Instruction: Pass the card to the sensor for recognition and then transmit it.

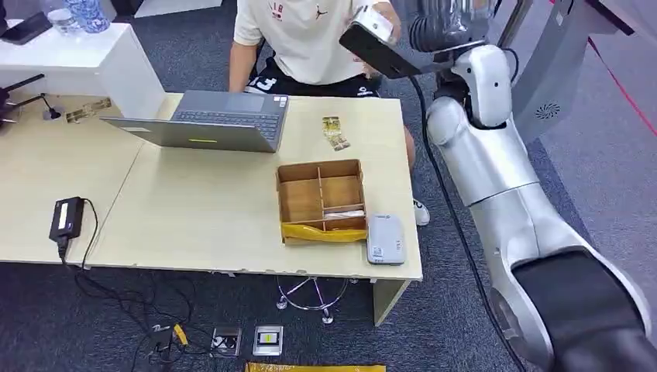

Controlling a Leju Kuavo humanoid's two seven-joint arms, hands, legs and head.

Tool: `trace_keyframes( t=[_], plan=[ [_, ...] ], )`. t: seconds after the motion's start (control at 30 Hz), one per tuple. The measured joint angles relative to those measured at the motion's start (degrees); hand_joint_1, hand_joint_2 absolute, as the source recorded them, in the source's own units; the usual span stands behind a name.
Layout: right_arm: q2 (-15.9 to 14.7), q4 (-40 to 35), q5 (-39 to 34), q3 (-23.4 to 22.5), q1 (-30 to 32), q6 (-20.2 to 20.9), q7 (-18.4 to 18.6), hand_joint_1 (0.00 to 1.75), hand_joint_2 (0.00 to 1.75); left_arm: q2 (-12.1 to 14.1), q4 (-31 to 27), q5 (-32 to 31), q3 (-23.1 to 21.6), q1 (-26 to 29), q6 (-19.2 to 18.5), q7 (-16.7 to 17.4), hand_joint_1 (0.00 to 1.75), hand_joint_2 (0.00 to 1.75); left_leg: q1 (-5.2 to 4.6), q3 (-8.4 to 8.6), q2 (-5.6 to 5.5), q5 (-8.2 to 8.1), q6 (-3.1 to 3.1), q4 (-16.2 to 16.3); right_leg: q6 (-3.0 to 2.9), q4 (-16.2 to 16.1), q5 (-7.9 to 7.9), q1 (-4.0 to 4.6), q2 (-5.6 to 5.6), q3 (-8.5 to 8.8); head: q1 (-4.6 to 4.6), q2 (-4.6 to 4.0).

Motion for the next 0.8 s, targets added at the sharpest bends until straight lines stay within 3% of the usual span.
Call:
trace_keyframes(
  t=[0.23,0.5,0.53,0.67,0.8],
  plan=[
    [-0.72,8.19,11.43,1.60,1.01,8.92,9.53,1.75,1.75,-0.07,0.02,2.82,-0.09,0.34,0.37,1.01,0.00,1.75,-0.01,-0.02,-0.01,0.00,0.00,0.02,-0.01,-0.01,0.02,-0.01,0.00,-0.03,-0.02,0.00],
    [-4.15,12.60,14.83,3.45,2.93,9.66,11.53,1.75,1.75,0.07,0.02,3.47,-0.15,1.56,-0.85,2.84,0.00,1.75,-0.01,-0.06,-0.01,0.00,0.00,0.02,-0.01,-0.02,0.01,-0.01,-0.01,-0.07,-0.02,0.00],
    [-4.61,12.91,14.90,3.65,3.06,9.53,11.71,0.00,1.75,0.09,0.02,3.12,-0.22,1.57,-1.09,3.02,0.00,1.75,-0.02,-0.05,-0.01,0.00,0.00,0.02,-0.01,-0.03,0.02,-0.02,-0.01,-0.08,-0.02,0.00],
    [-6.93,14.07,14.03,4.00,3.54,7.91,12.15,0.00,1.75,0.31,0.02,1.53,-1.09,1.58,-1.27,3.04,0.00,1.75,-0.02,-0.04,-0.01,0.00,0.00,0.03,0.01,-0.03,0.04,-0.02,0.01,-0.07,-0.02,0.00],
    [-9.35,14.70,10.31,3.93,4.30,2.95,10.68,0.00,1.75,0.65,0.02,1.29,-1.79,1.59,-1.14,2.17,0.00,1.75,-0.02,-0.03,-0.01,0.00,0.00,0.04,0.01,-0.03,0.04,-0.02,0.02,-0.09,-0.02,0.00]
  ],
)
